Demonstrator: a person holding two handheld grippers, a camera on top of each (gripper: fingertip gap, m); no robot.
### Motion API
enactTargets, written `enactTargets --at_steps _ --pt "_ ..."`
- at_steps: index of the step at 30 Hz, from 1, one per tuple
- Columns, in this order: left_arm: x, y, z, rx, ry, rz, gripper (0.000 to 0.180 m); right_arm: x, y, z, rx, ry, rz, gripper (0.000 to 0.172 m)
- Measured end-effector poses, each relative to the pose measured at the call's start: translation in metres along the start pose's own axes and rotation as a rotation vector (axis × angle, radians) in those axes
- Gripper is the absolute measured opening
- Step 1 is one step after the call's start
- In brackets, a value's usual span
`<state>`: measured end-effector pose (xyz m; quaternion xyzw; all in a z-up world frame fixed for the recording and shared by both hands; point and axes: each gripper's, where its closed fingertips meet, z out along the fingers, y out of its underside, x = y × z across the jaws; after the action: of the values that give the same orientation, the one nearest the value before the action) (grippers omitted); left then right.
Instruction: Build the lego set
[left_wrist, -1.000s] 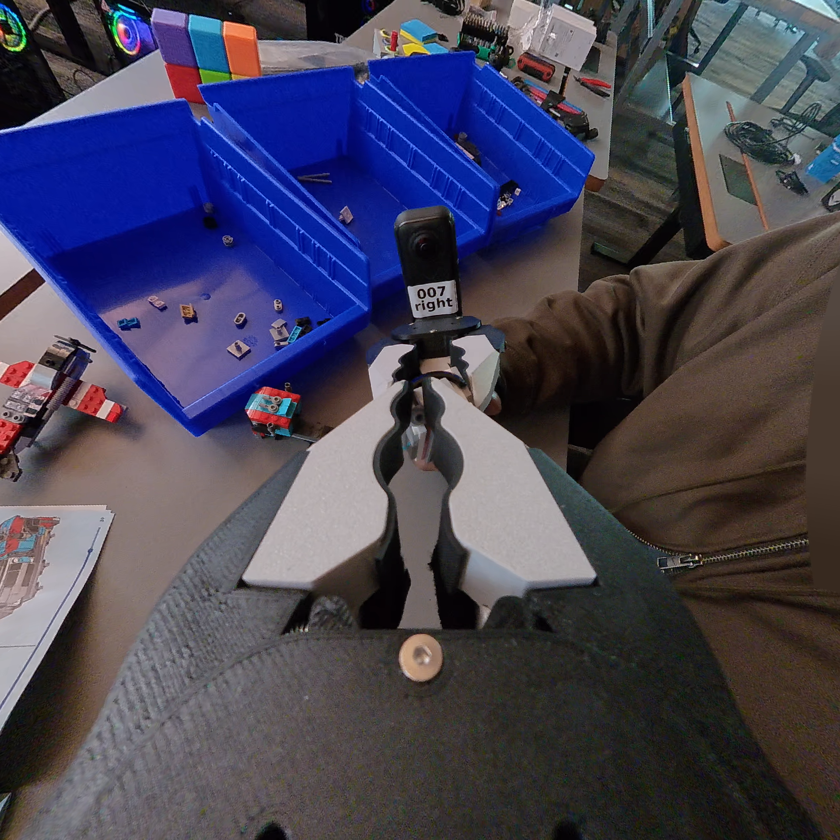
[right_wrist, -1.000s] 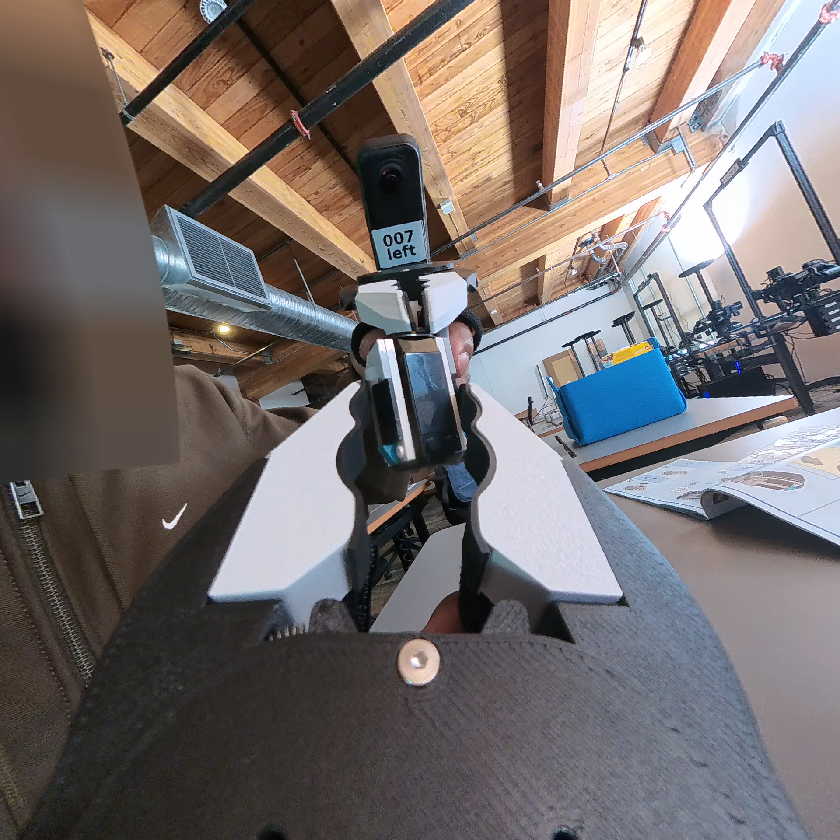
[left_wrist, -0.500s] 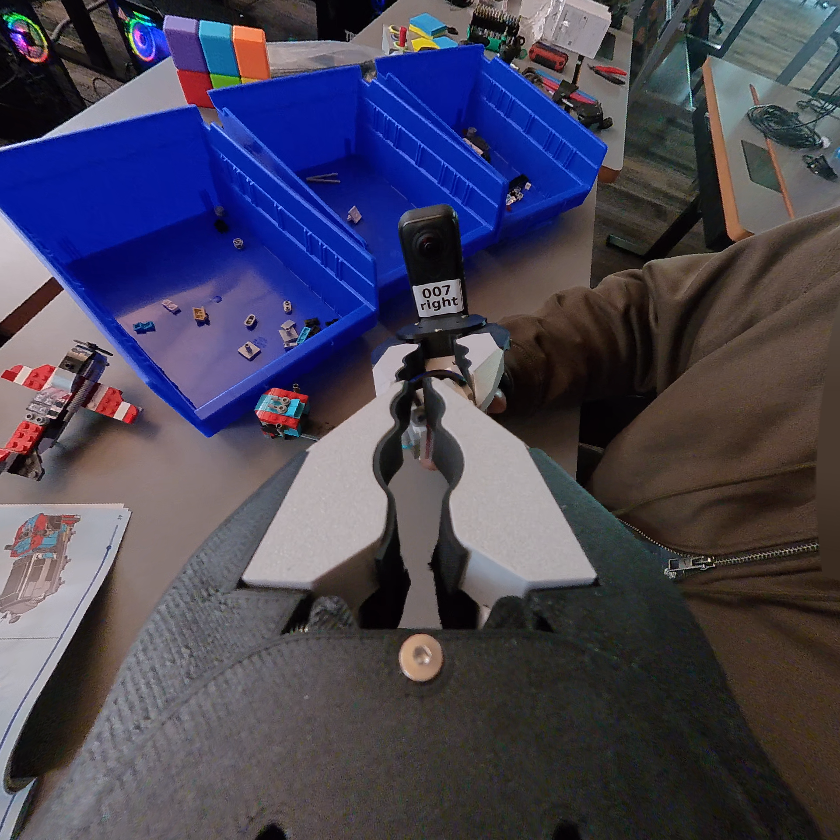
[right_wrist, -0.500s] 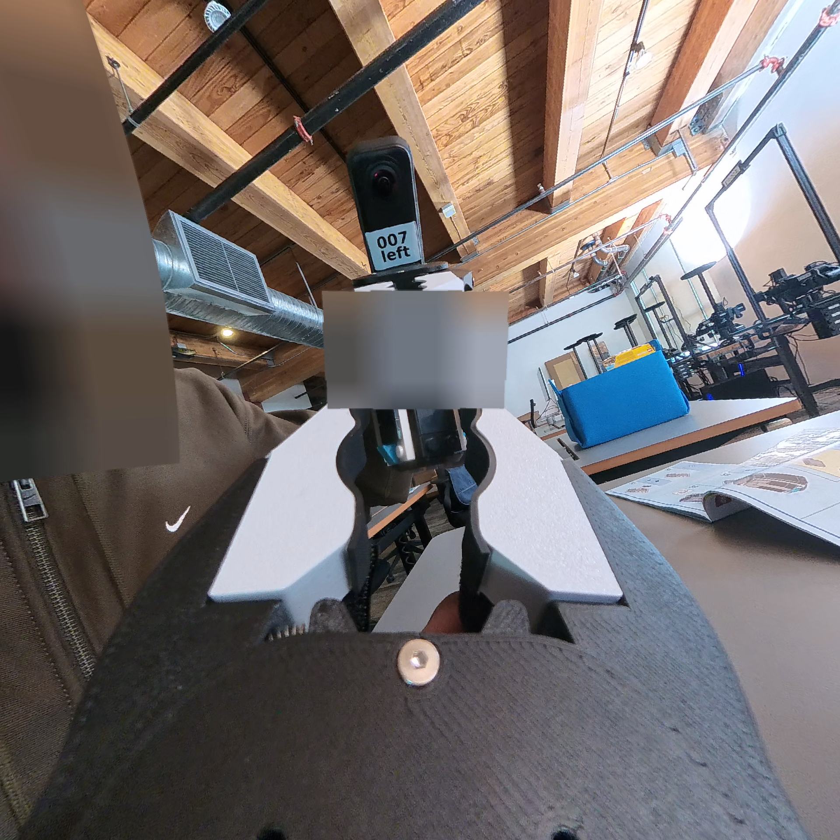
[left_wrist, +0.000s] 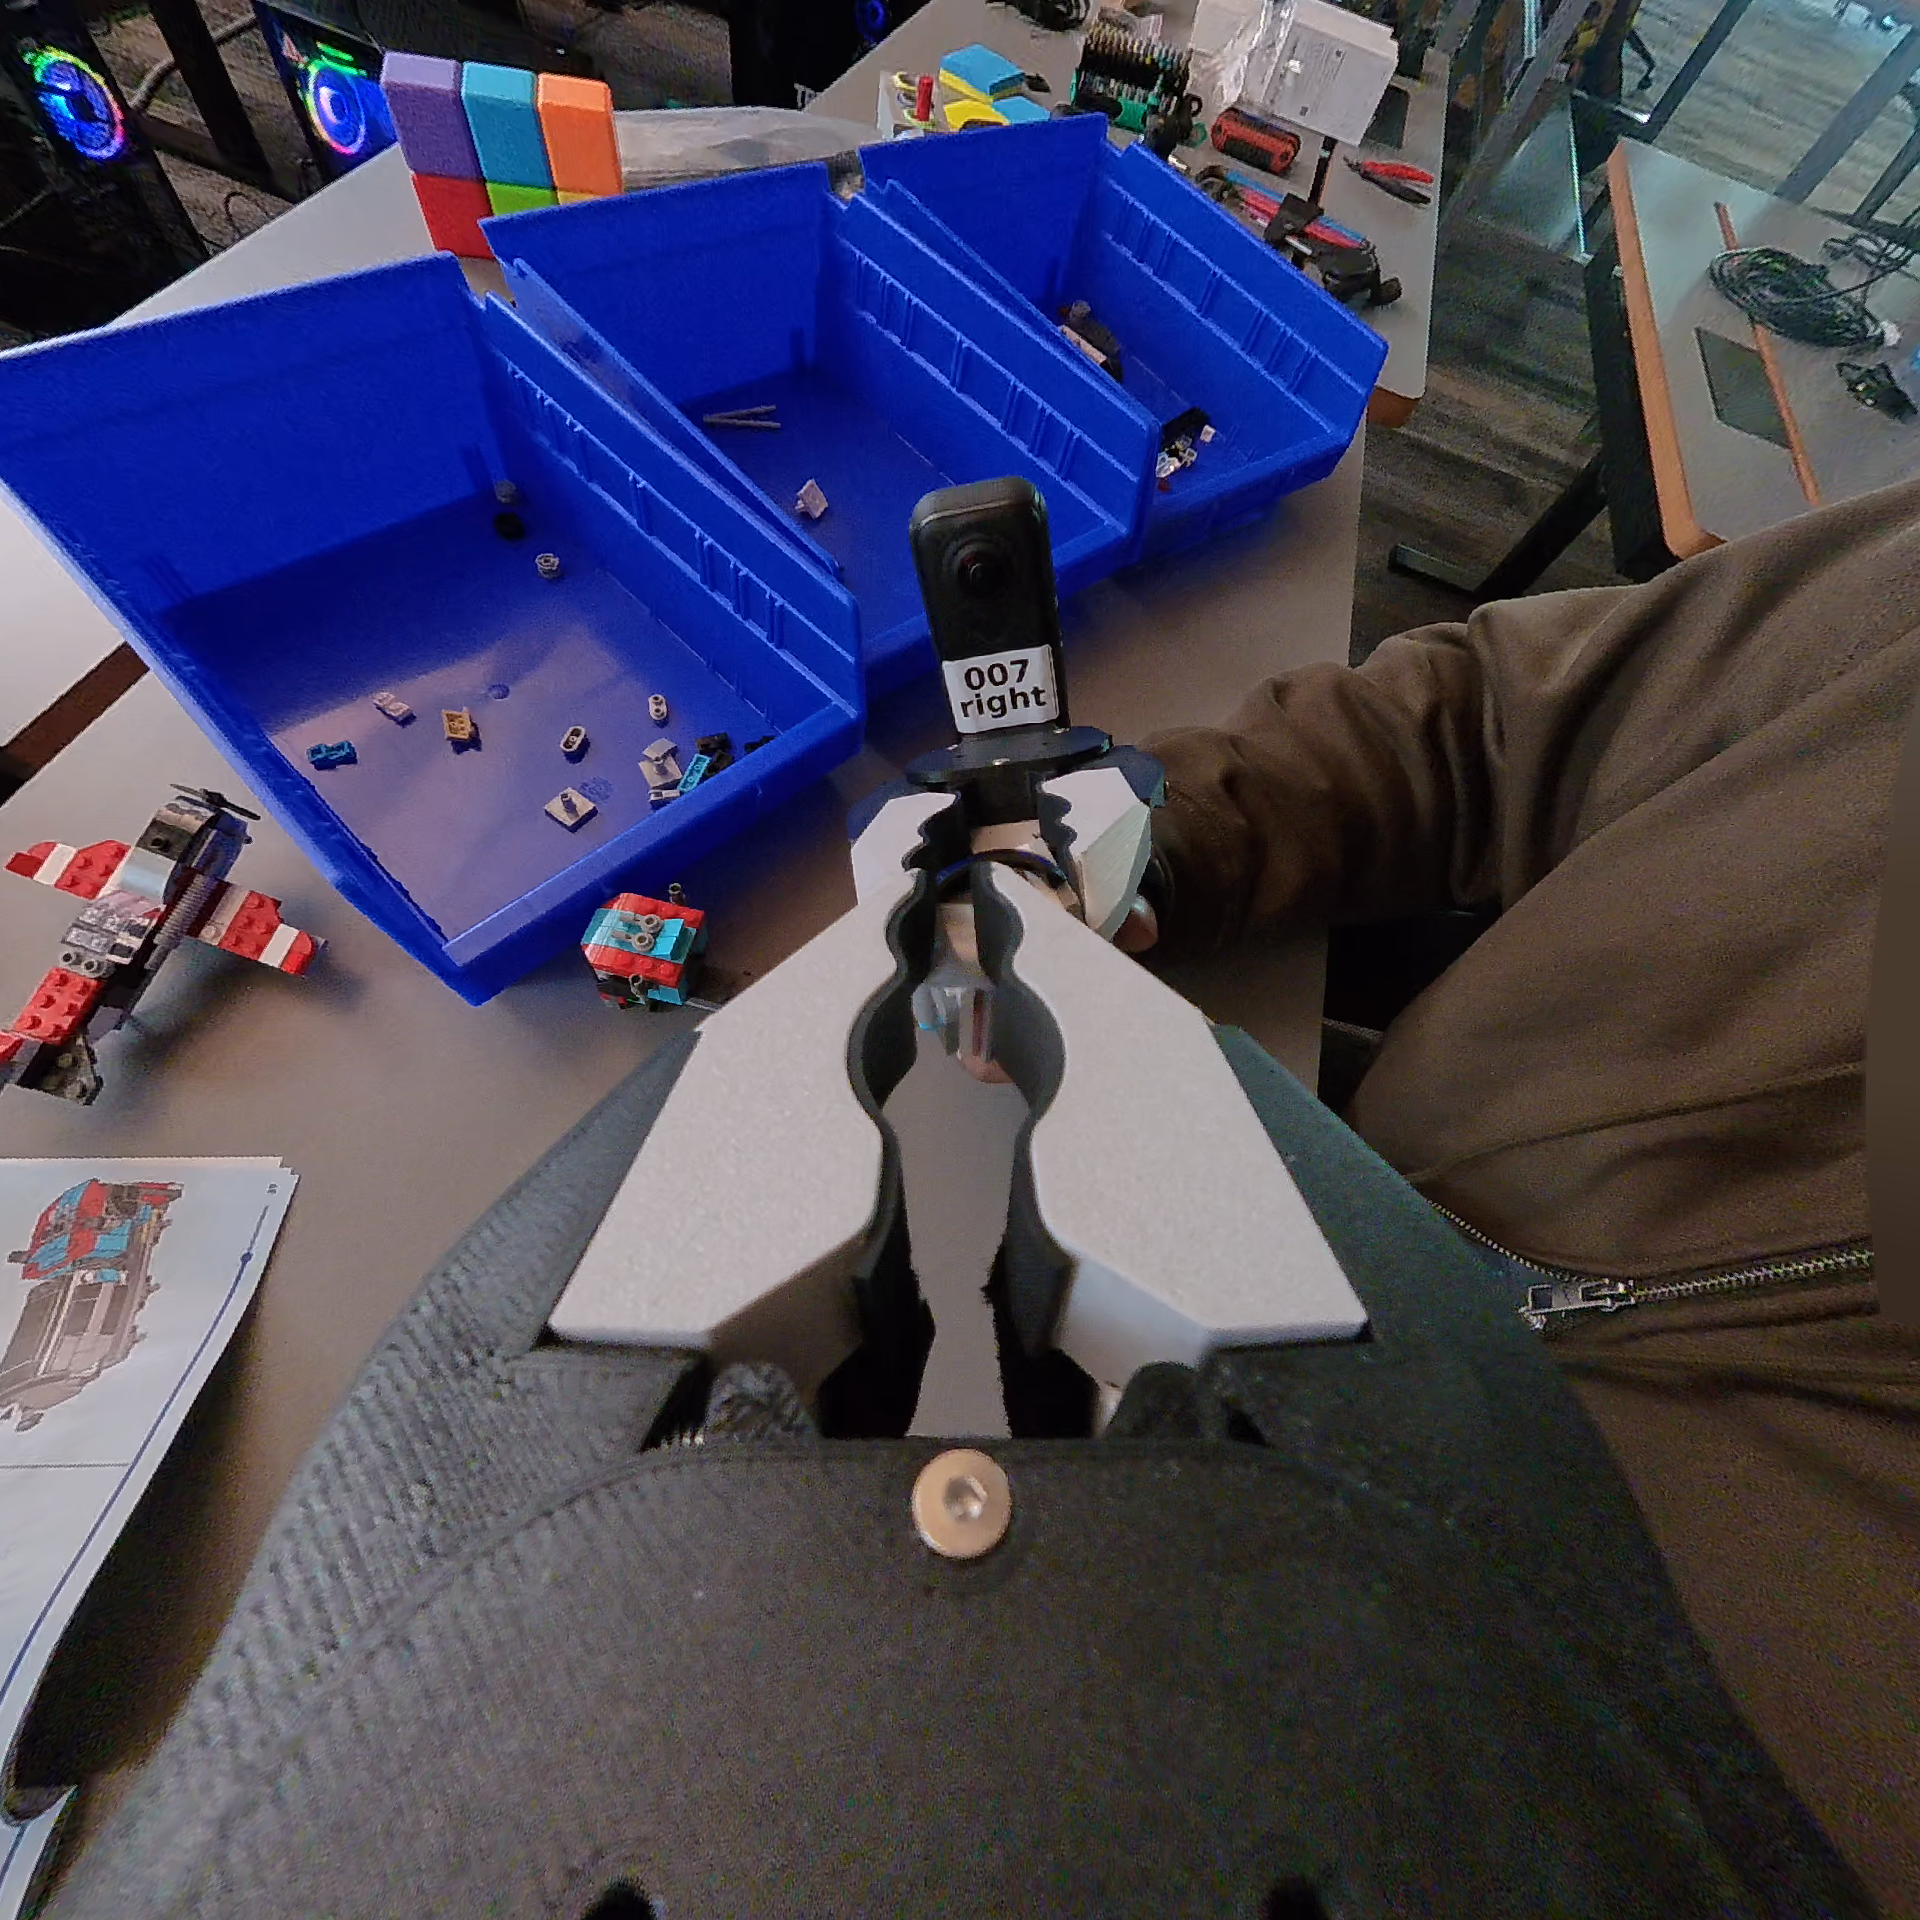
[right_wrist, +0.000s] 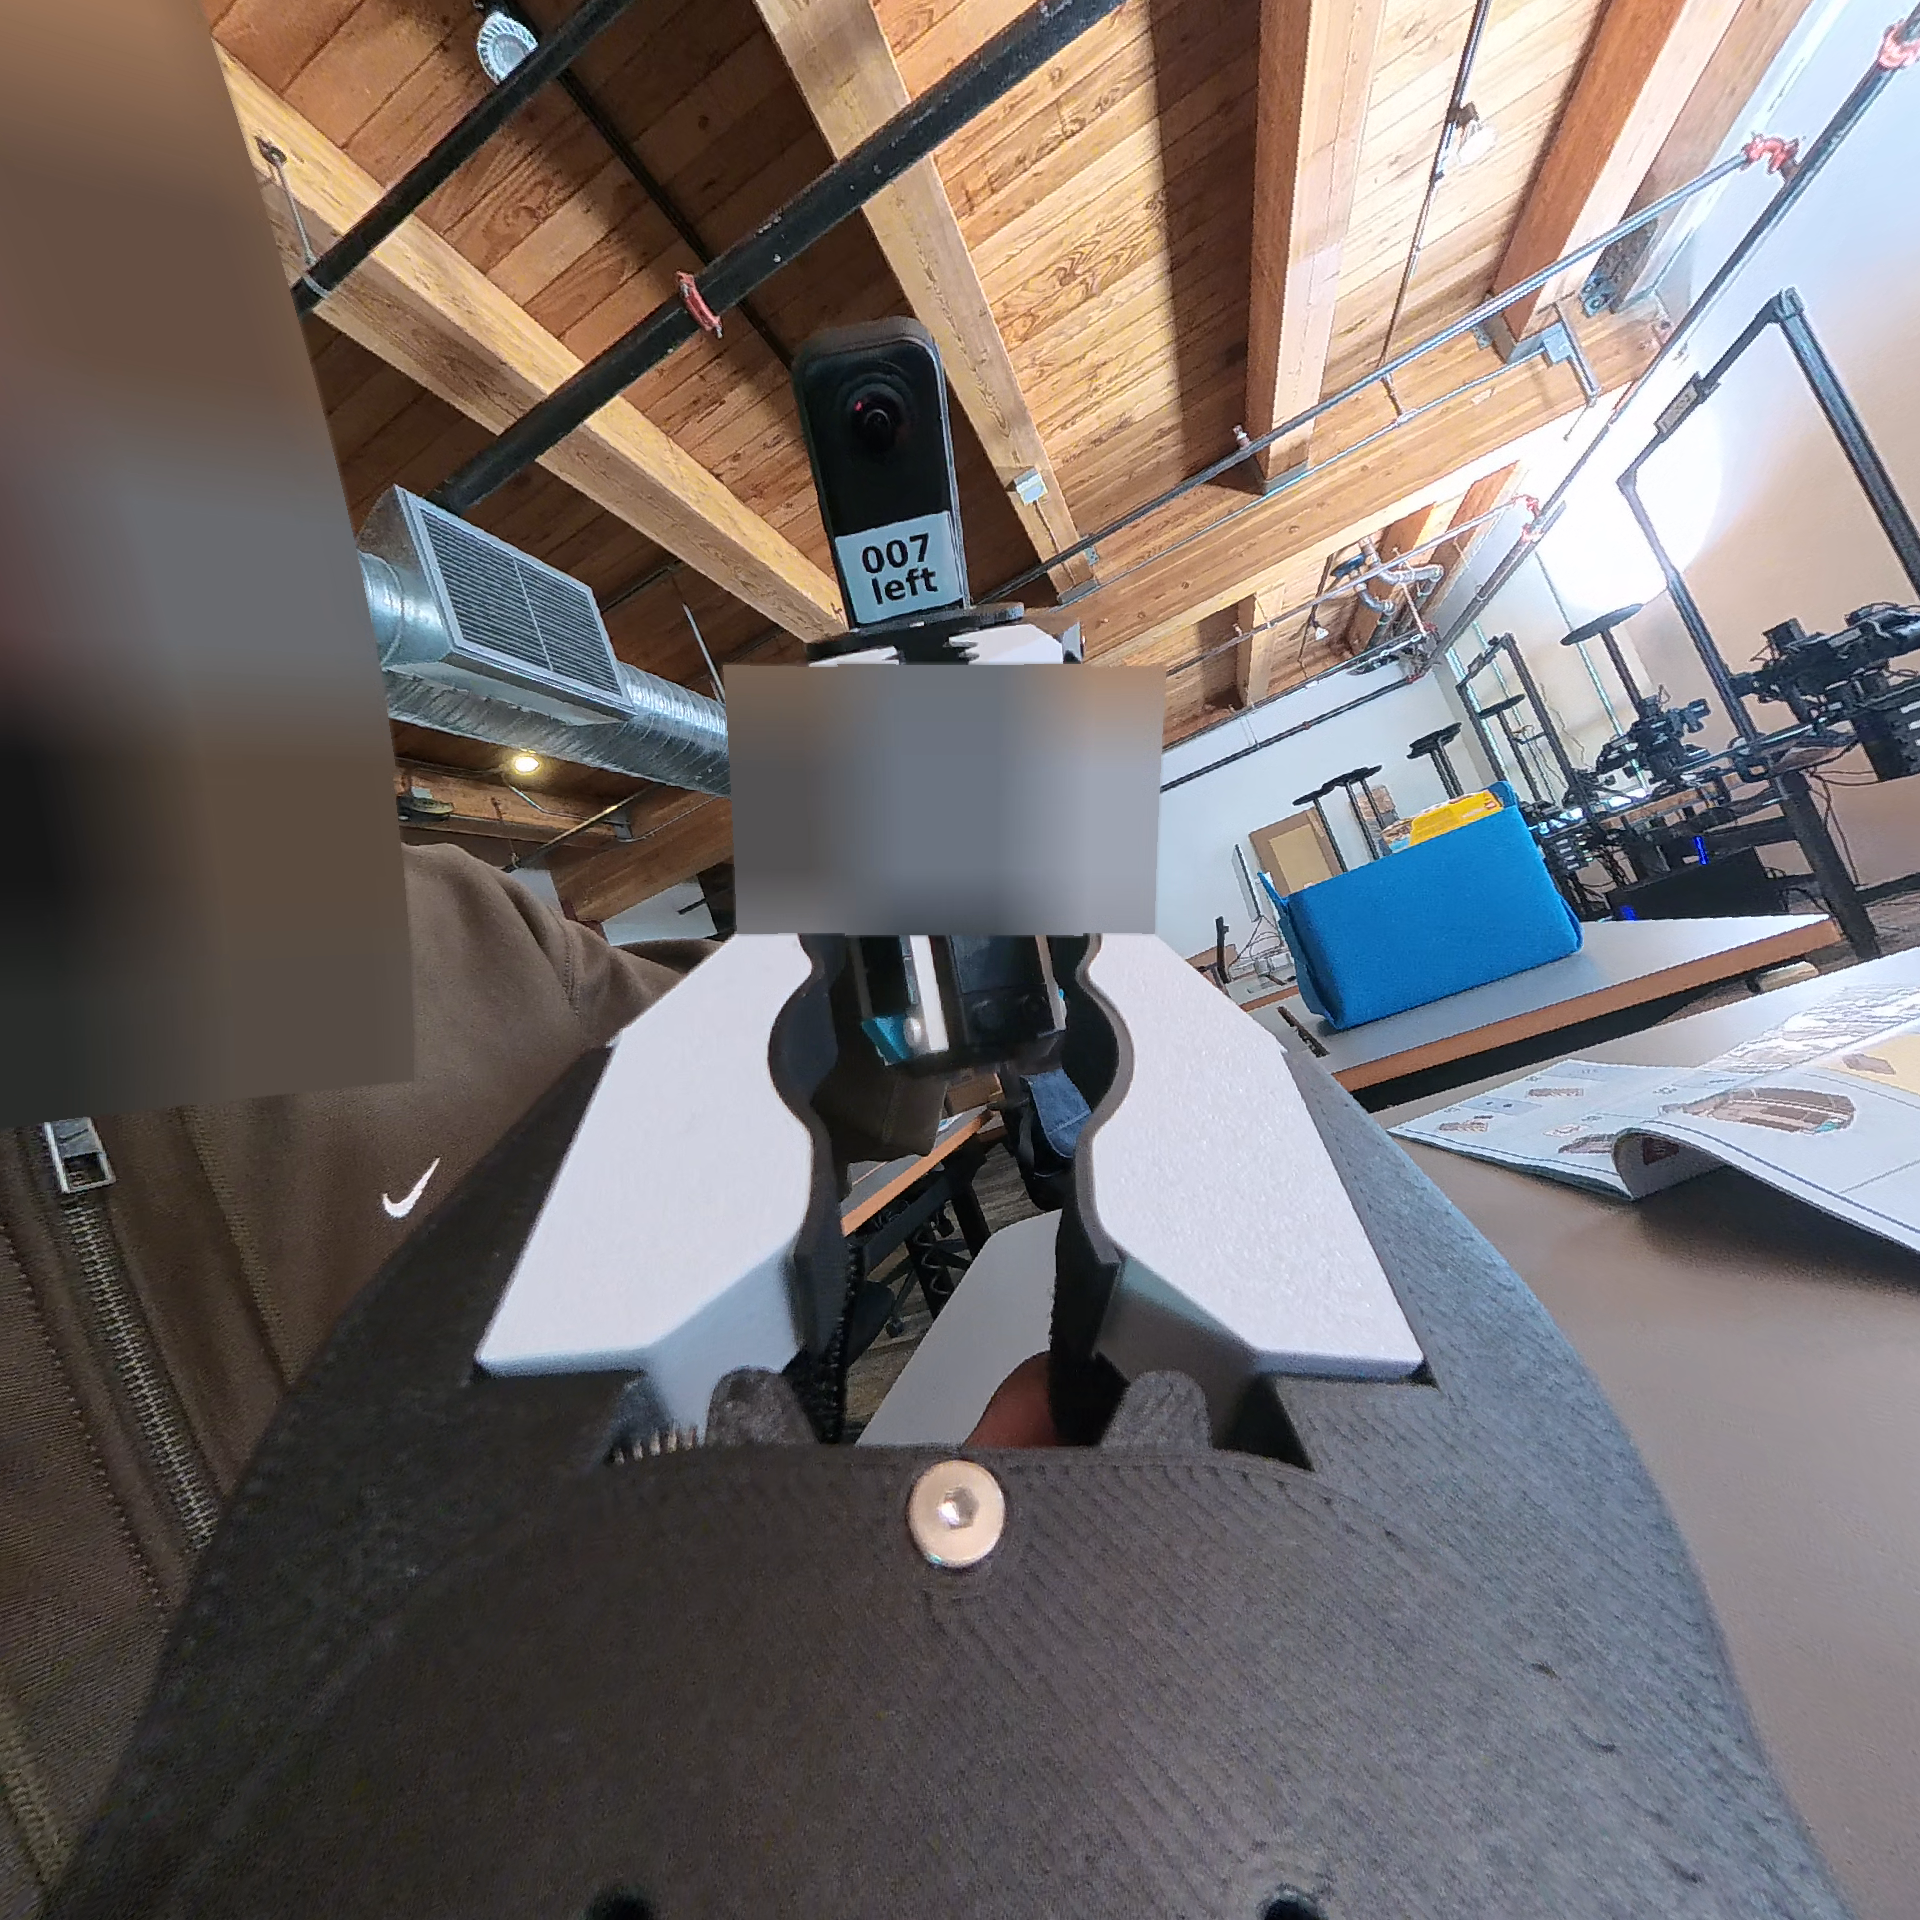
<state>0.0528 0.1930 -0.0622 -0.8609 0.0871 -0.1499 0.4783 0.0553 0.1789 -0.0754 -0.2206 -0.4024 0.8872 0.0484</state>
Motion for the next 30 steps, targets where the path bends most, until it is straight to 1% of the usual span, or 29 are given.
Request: enactTargets --at_steps 5,8,11,13,15,17,20,22,25,28,30 --pt "0.002 -0.001 0.000 0.007 -0.009 0.006 0.008 -0.001 0.000 0.000 0.002 -0.001 -0.004 0.042" --pt "-0.004 -0.003 -0.003 0.029 -0.051 0.024 0.008 0.002 -0.001 -0.001 0.002 0.012 -0.007 0.042" --pt "-0.017 -0.005 -0.013 0.121 -0.096 -0.011 0.010 0.005 -0.006 -0.003 0.003 0.044 -0.025 0.042" --pt "-0.029 0.003 -0.021 0.182 -0.128 -0.055 0.014 0.010 -0.010 -0.006 0.003 0.074 -0.036 0.042" --pt "-0.046 0.025 -0.031 0.229 -0.188 -0.097 0.017 0.015 -0.010 -0.009 -0.007 0.105 -0.048 0.041" --pt "-0.052 0.061 -0.034 0.244 -0.183 -0.171 0.019 0.019 -0.008 -0.011 -0.017 0.130 -0.049 0.041" --pt "-0.043 0.124 -0.023 0.171 -0.127 -0.332 0.027 0.023 -0.002 -0.009 -0.042 0.147 -0.044 0.041" --pt "-0.033 0.156 -0.008 0.088 -0.136 -0.337 0.031 0.026 0.003 -0.008 -0.059 0.156 -0.036 0.041" --pt "-0.025 0.180 0.014 -0.041 -0.176 -0.242 0.039 0.030 0.008 -0.008 -0.074 0.169 -0.021 0.041" --pt "-0.034 0.189 0.028 -0.129 -0.235 -0.145 0.043 0.034 0.009 -0.009 -0.079 0.188 -0.026 0.041" --pt "-0.036 0.192 0.036 -0.169 -0.221 -0.112 0.044 0.034 0.008 -0.010 -0.078 0.193 -0.030 0.041"
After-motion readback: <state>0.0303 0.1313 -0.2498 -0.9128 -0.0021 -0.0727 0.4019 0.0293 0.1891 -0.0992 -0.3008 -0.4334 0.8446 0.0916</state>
